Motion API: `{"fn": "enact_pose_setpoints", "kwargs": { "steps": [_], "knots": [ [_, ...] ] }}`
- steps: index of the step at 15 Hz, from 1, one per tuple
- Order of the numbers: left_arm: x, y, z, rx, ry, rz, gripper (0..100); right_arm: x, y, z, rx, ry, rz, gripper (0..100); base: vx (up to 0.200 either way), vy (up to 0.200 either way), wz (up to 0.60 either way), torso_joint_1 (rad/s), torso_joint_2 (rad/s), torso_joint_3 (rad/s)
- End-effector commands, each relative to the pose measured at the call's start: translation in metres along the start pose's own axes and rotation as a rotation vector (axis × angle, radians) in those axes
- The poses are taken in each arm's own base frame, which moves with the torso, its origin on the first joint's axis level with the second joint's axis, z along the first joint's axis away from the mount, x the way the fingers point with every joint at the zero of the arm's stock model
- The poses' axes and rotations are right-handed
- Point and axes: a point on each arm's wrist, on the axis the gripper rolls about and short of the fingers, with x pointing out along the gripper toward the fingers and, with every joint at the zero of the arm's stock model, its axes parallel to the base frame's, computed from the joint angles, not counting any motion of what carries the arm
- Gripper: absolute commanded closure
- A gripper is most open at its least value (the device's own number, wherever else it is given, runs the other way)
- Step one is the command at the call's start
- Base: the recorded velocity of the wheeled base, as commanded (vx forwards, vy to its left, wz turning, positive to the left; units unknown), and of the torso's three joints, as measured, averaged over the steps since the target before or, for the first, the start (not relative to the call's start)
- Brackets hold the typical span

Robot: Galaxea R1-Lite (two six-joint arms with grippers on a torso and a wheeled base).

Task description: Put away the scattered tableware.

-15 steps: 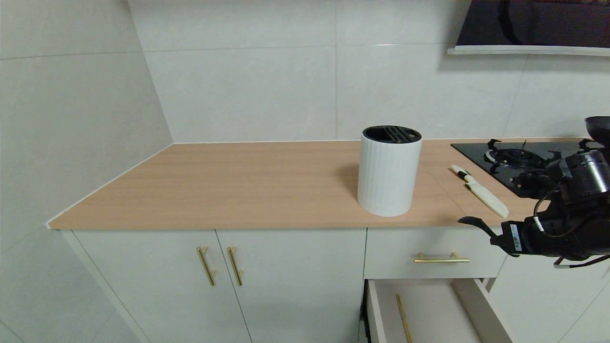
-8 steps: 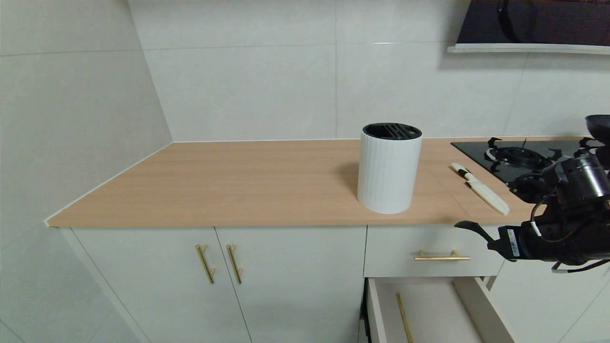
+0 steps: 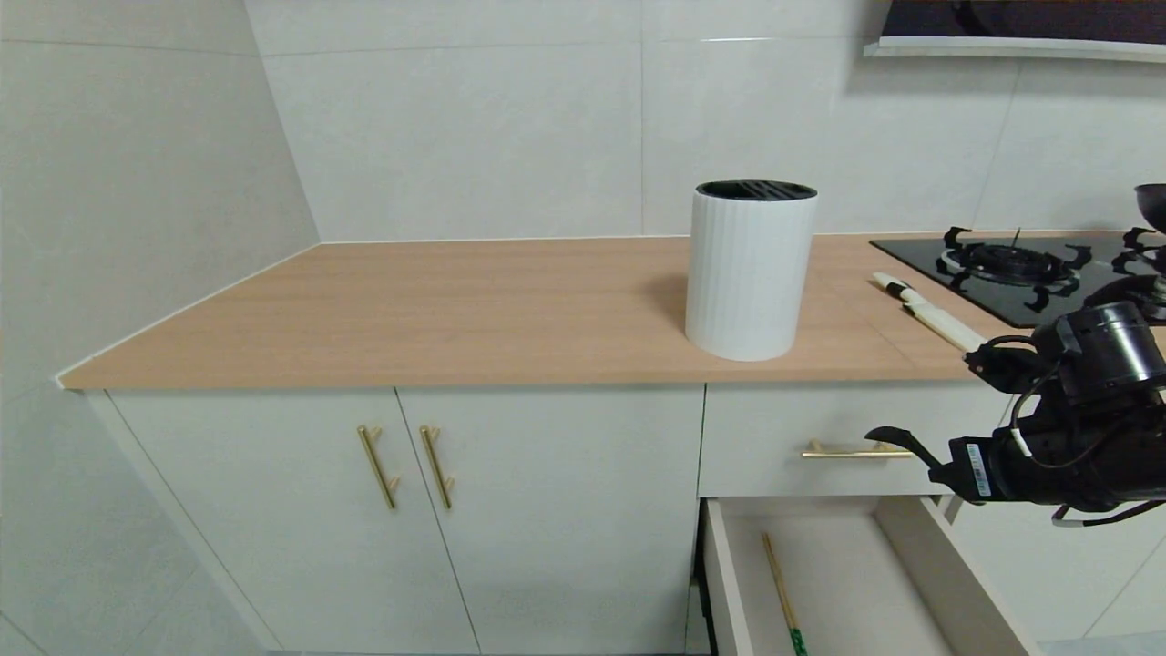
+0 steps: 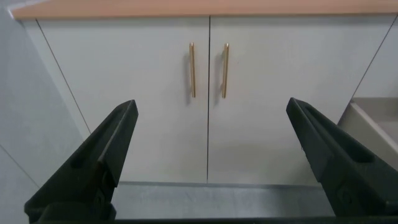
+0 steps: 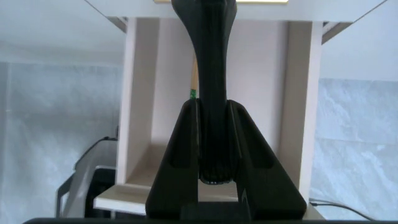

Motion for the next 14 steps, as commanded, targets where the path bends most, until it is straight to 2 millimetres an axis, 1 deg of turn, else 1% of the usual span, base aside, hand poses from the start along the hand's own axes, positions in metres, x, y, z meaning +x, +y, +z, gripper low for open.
{"fn": "enact_pose_setpoints", "kwargs": {
  "steps": [1,7,11,14],
  "knots": [
    [0.0,0.0,0.0,0.0,0.0,0.001,0,0.0009,0.0001,-0.0002,-0.001,0.003,0.0,100,0.0,0.0,0.0,-0.188,0.47,0.31],
    [0.0,0.0,0.0,0.0,0.0,0.001,0,0.001,0.0001,0.0,-0.001,-0.002,0.001,100,0.0,0.0,0.0,-0.162,0.46,0.298],
    [0.0,0.0,0.0,0.0,0.0,0.001,0,0.0021,0.0,-0.0012,-0.002,-0.002,0.001,100,0.0,0.0,0.0,-0.121,0.45,0.325],
    [0.0,0.0,0.0,0.0,0.0,0.001,0,0.002,0.0,-0.0008,-0.002,-0.003,0.001,100,0.0,0.0,0.0,-0.03,0.19,0.141]
  ]
}}
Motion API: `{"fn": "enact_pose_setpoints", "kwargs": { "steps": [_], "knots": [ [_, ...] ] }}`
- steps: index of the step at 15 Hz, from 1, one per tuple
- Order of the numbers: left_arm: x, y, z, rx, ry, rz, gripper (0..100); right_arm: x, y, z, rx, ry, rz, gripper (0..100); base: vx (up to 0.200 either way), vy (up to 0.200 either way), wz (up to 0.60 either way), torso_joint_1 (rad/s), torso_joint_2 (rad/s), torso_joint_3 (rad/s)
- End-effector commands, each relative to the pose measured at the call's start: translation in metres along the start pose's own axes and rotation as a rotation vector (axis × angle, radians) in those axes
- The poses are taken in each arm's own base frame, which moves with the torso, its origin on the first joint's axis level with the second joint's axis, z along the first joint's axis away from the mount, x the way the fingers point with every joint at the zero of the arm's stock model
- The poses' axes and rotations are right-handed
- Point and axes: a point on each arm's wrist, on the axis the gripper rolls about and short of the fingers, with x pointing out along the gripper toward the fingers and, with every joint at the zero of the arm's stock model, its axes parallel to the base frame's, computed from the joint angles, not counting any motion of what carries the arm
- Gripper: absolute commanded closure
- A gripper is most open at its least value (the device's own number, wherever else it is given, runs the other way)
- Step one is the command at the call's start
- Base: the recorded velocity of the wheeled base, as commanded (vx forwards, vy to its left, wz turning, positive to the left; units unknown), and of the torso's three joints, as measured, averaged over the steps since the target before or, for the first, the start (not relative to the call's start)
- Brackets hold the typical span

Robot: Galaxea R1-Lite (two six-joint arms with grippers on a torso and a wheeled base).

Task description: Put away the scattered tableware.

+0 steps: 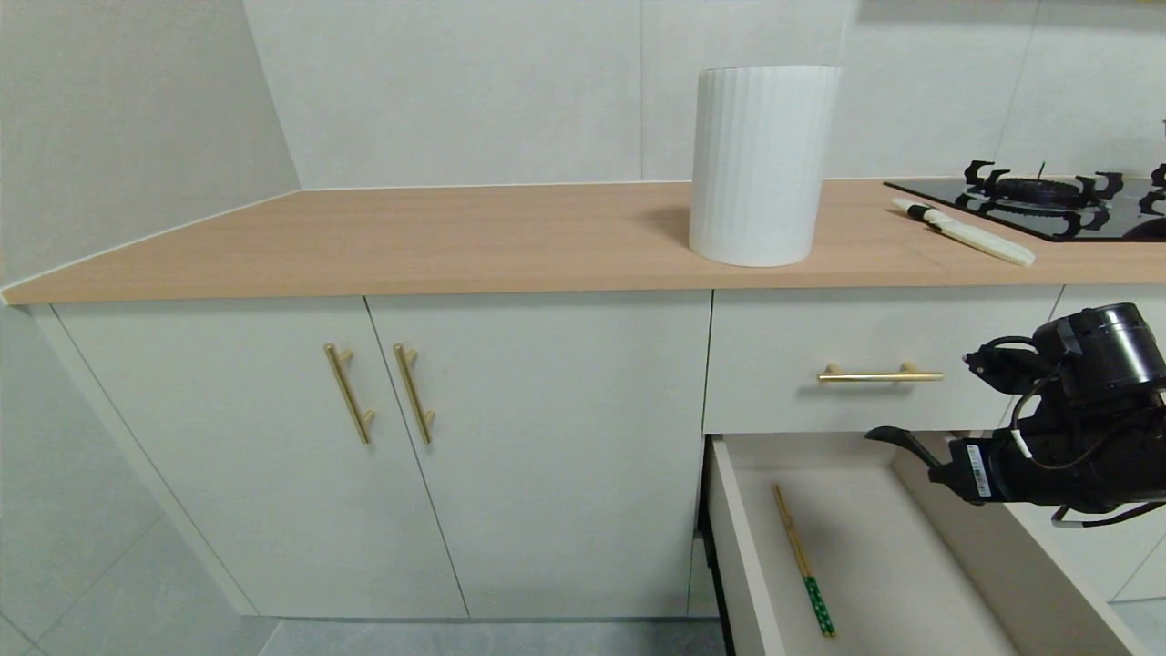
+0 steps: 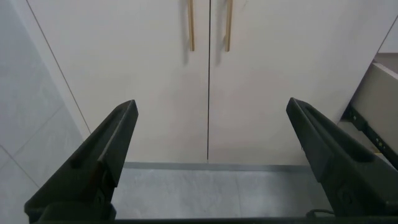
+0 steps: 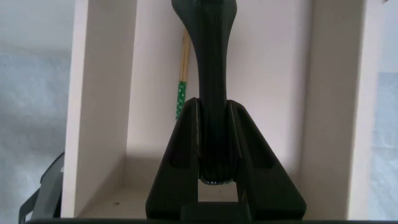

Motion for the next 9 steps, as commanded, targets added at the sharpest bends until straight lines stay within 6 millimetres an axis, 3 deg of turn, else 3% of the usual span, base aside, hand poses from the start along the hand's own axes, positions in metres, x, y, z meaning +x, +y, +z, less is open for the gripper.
{"fn": "enact_pose_setpoints", "kwargs": {
  "steps": [1,5,9],
  "knots": [
    [0.0,0.0,0.0,0.0,0.0,0.001,0,0.001,0.0,0.0,0.0,0.003,0.0,100,0.0,0.0,0.0,-0.017,0.07,0.046],
    [0.0,0.0,0.0,0.0,0.0,0.001,0,0.015,0.0,0.0,0.002,0.012,-0.002,100,0.0,0.0,0.0,0.0,0.0,0.0],
    [0.0,0.0,0.0,0.0,0.0,0.001,0,0.064,-0.002,-0.009,0.006,0.05,-0.006,100,0.0,0.0,0.0,0.0,0.0,0.0]
  ]
}}
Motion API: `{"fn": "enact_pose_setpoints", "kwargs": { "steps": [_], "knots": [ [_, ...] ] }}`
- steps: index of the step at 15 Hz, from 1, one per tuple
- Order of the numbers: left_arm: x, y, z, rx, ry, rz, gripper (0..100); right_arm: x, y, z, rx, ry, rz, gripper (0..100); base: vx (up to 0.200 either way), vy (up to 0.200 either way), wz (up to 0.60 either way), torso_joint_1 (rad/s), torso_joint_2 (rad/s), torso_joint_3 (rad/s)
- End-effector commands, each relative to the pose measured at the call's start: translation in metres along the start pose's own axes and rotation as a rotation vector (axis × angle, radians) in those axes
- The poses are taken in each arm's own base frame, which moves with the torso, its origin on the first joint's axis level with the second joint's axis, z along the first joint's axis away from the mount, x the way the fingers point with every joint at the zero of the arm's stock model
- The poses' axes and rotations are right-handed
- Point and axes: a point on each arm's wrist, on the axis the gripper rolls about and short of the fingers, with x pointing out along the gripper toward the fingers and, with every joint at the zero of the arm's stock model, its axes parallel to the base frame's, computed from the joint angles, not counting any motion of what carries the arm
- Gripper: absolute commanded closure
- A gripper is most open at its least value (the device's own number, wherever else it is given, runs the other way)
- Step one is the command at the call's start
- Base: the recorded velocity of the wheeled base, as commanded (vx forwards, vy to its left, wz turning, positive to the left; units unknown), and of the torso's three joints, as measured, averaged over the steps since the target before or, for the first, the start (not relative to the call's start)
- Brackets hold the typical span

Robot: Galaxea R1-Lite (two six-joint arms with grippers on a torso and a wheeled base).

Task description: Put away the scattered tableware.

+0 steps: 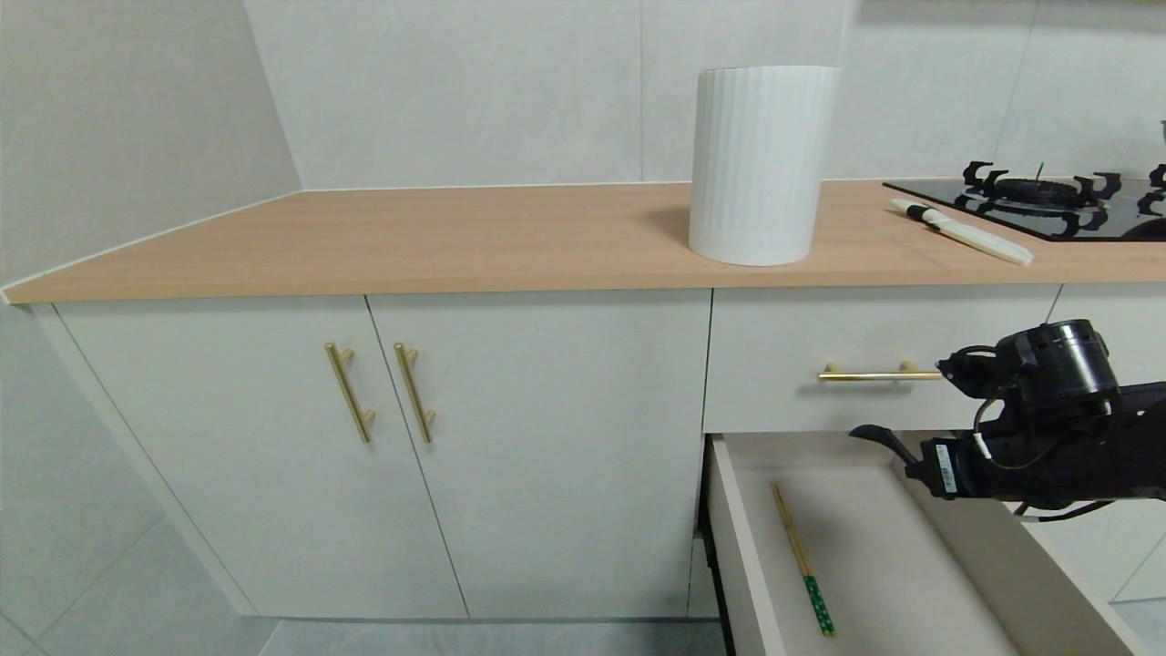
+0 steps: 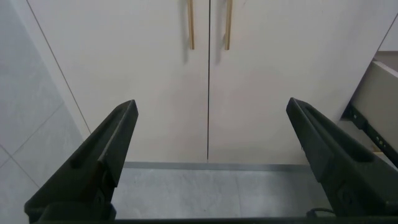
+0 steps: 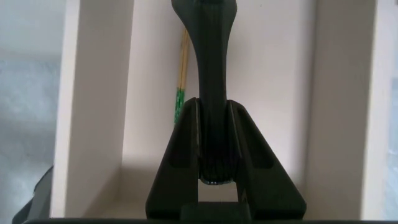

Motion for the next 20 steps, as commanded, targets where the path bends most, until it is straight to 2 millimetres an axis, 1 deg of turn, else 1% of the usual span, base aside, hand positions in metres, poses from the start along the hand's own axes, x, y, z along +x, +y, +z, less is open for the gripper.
{"fn": "enact_pose_setpoints", "kwargs": {
  "steps": [1,4,6,8,9,10,12,14,17,20],
  "knots": [
    [0.0,0.0,0.0,0.0,0.001,0.001,0,0.036,-0.002,-0.014,0.004,0.095,-0.007,100,0.0,0.0,0.0,0.0,0.0,0.0],
    [0.0,0.0,0.0,0.0,0.001,0.001,0,0.067,-0.002,-0.027,0.001,0.189,-0.014,100,0.0,0.0,0.0,0.0,0.0,0.0],
    [0.0,0.0,0.0,0.0,0.001,0.001,0,0.092,0.0,-0.038,-0.004,0.247,-0.023,100,0.0,0.0,0.0,0.0,0.0,0.0],
    [0.0,0.0,0.0,0.0,0.001,0.001,0,0.114,-0.002,-0.048,-0.005,0.244,-0.03,100,0.0,0.0,0.0,0.0,0.0,0.0],
    [0.0,0.0,0.0,0.0,0.001,0.001,0,0.118,-0.003,-0.05,-0.004,0.24,-0.037,100,0.0,0.0,0.0,0.0,0.0,0.0],
    [0.0,0.0,0.0,0.0,0.001,0.001,0,0.131,-0.004,-0.057,-0.006,0.252,-0.054,100,0.0,0.0,0.0,0.0,0.0,0.0],
    [0.0,0.0,0.0,0.0,0.001,0.001,0,0.143,-0.006,-0.067,-0.011,0.277,-0.079,100,0.0,0.0,0.0,0.0,0.0,0.0],
    [0.0,0.0,0.0,0.0,0.001,0.001,0,0.153,-0.008,-0.071,-0.01,0.264,-0.096,100,0.0,0.0,0.0,0.0,0.0,0.0],
    [0.0,0.0,0.0,0.0,0.001,0.001,0,0.163,-0.009,-0.076,-0.009,0.254,-0.099,100,0.0,0.0,0.0,0.0,0.0,0.0],
    [0.0,0.0,0.0,0.0,0.001,0.001,0,0.167,-0.01,-0.079,-0.008,0.251,-0.099,100,0.0,0.0,0.0,0.0,0.0,0.0]
  ]
}}
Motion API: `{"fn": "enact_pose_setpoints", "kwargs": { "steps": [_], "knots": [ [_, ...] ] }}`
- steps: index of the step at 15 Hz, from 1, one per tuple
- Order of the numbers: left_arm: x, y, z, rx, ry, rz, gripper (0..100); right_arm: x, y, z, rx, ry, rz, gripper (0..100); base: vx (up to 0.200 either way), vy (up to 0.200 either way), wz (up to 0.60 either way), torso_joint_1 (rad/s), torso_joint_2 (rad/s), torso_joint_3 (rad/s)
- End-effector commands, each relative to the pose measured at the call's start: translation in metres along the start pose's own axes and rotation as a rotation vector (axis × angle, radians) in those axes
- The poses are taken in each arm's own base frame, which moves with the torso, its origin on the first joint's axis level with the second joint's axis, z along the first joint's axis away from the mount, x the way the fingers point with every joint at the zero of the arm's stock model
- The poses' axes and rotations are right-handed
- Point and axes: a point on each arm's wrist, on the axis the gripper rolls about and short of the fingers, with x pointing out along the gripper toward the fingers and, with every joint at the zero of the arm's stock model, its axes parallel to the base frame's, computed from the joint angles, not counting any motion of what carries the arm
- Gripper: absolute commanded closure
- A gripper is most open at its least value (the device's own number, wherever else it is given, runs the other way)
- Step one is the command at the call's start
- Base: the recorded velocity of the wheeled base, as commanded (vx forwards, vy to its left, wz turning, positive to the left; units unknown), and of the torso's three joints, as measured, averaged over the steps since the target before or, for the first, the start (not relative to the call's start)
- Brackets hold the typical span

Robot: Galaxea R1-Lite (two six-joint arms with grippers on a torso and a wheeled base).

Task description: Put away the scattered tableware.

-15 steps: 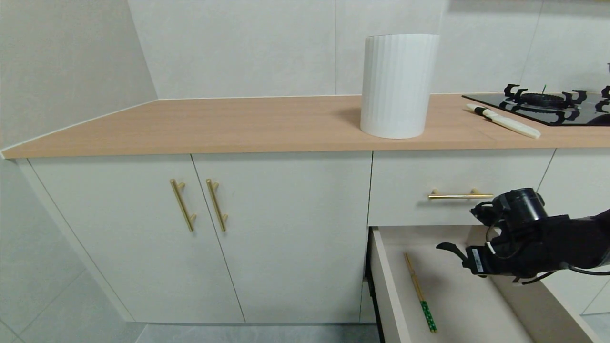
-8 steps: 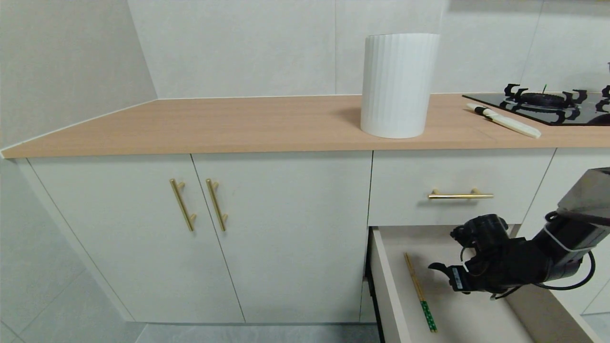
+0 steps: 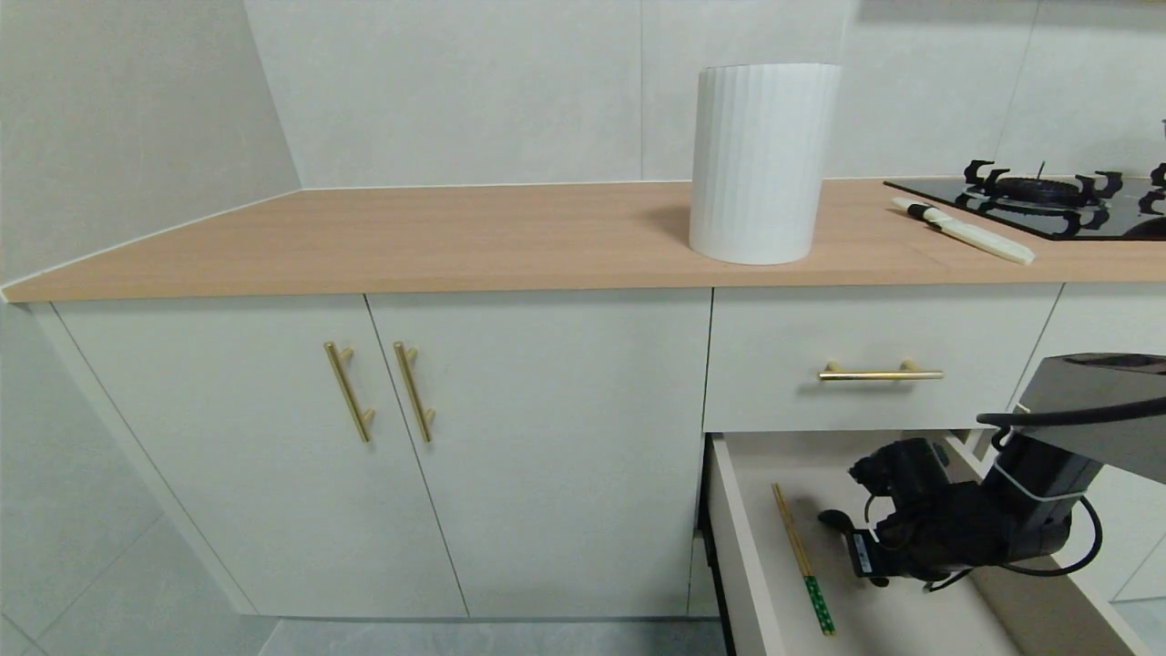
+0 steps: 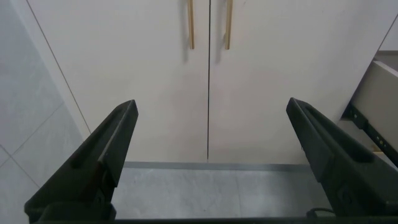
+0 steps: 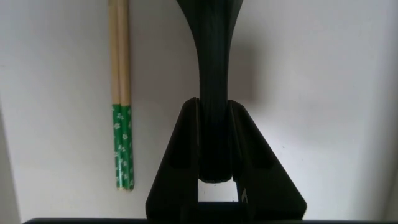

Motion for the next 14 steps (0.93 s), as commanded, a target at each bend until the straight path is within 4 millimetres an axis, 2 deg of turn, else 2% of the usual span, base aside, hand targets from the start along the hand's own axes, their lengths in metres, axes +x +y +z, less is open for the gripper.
{"fn": "enact_pose_setpoints", "kwargs": {
  "steps": [1,9,10,14],
  "knots": [
    [0.0,0.0,0.0,-0.001,0.0,0.001,0,0.0078,-0.0001,-0.0046,0.0,0.018,-0.003,100,0.0,0.0,0.0,0.0,0.0,0.0],
    [0.0,0.0,0.0,-0.001,0.0,0.001,0,0.0101,-0.0001,-0.0057,0.012,0.001,-0.003,100,0.0,0.0,0.0,0.0,0.0,0.0],
    [0.0,0.0,0.0,-0.001,0.0,0.001,0,0.0098,0.0,-0.0049,0.013,-0.002,-0.002,0,0.0,0.0,0.0,0.0,0.0,0.0],
    [0.0,0.0,0.0,-0.001,0.0,0.001,0,0.0098,0.0,-0.0048,0.014,-0.003,-0.002,0,0.0,0.0,0.0,0.0,0.0,0.0]
  ]
}}
